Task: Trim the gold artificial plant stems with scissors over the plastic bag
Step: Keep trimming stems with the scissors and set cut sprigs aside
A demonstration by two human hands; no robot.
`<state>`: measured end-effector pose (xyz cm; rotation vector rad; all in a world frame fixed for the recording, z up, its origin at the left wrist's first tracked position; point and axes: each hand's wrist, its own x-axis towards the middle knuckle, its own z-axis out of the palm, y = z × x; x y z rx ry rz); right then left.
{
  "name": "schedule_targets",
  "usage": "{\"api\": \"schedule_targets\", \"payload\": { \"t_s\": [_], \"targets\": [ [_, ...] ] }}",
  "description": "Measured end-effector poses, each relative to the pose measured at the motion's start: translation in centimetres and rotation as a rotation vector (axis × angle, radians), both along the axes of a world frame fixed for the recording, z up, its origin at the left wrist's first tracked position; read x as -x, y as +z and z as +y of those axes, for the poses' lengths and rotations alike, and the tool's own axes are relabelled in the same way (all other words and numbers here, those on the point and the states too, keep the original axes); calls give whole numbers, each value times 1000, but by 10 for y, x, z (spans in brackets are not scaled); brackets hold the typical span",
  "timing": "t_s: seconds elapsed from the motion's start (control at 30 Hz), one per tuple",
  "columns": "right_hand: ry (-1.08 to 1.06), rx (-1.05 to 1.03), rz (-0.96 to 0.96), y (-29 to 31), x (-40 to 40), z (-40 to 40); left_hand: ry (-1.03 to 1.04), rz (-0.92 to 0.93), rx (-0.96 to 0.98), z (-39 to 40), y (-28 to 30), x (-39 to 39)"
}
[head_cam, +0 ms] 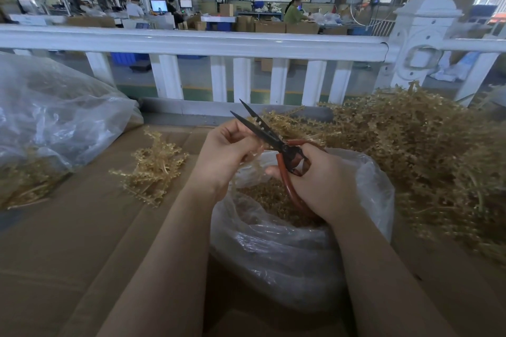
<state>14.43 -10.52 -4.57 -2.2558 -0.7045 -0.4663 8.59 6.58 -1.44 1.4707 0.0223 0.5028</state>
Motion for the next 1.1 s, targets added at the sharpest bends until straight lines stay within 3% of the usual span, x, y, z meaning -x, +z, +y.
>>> {"api": "schedule_targets", "payload": {
  "t_s": [0.4,1.1],
  "targets": [
    [-30,13,-39,1,1,-1,111,-55,-153,2,2,2],
    [-25,-16,-29,-3,-2,-1,78,-94,-51,-6,0,0]
  ]
}}
